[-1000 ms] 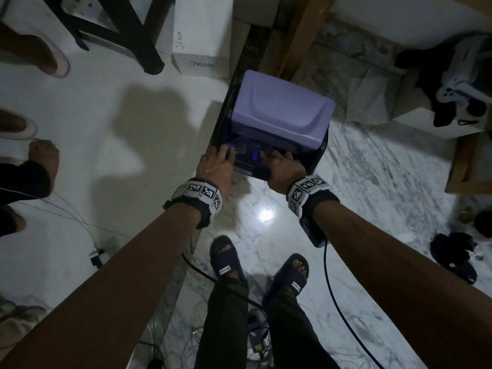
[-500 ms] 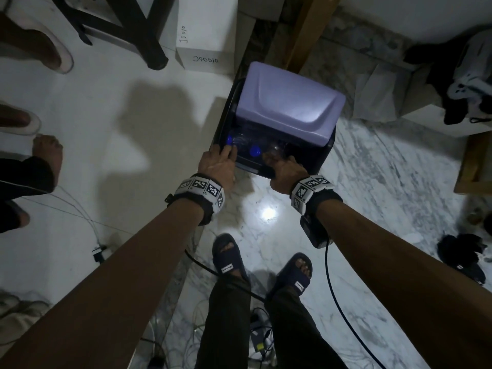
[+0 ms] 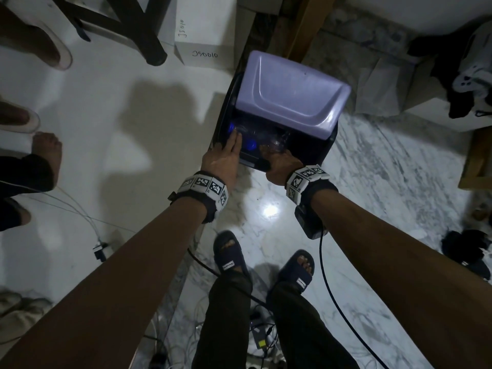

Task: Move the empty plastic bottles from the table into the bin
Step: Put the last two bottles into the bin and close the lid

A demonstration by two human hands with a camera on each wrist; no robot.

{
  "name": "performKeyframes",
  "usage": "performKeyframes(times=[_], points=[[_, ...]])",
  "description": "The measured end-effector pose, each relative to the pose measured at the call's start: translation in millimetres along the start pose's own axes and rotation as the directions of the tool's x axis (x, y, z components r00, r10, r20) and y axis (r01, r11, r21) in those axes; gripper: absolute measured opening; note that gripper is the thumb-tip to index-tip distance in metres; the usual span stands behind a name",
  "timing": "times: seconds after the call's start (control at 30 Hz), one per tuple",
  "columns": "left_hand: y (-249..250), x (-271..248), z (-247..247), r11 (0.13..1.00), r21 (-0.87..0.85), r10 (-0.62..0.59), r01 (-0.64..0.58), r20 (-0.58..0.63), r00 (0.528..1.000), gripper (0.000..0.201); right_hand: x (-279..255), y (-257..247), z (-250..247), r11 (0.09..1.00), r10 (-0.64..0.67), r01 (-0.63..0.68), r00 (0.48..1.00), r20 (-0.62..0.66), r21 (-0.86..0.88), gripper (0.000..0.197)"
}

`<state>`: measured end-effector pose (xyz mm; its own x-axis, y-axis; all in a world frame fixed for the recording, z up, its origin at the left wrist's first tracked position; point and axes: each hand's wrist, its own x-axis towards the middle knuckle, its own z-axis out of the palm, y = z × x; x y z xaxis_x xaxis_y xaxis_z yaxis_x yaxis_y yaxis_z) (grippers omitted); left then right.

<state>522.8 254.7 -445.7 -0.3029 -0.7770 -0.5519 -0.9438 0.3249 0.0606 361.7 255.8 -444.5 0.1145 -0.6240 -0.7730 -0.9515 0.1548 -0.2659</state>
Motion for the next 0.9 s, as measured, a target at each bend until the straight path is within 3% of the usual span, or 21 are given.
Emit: performKeyframes(times=[0.23,0.4,0.63,0.8,0.9], points=[[1.2,8.2,-8.5,0.999,0.031,-0.025,0.023,0.047,0.999,0.091,-2.3,2.8,-2.0,0.999,0.001,0.001,1.0,-0.026,0.049,0.072],[0.1,15.5,-15.9,0.998,-0.04,-0.034,0.043,0.184,0.982,0.096,4.1,3.3,0.9,0.998,-0.044,0.046,0.998,-0.037,0.038,0.072],[0.8,28.3,-18.4,0.998,-0.018,-0.051,0.059,0.282,0.958,0.107,23.1,-1.7,5.3,1.0,-0.02,0.021,0.997,0.072,-0.02,0.077],[-3.9,37.9,-24.3,0.997,0.012,-0.075,0.074,0.285,0.956,0.101,35.2,-11.5,6.5,1.0,0.027,-0.027,0.995,0.095,0.005,0.075],[-6.0,43.5,-25.0,0.997,-0.001,-0.072,0.075,0.272,0.96,0.107,40.7,-16.7,12.2,0.998,0.053,-0.054,0.995,0.081,0.011,0.068]])
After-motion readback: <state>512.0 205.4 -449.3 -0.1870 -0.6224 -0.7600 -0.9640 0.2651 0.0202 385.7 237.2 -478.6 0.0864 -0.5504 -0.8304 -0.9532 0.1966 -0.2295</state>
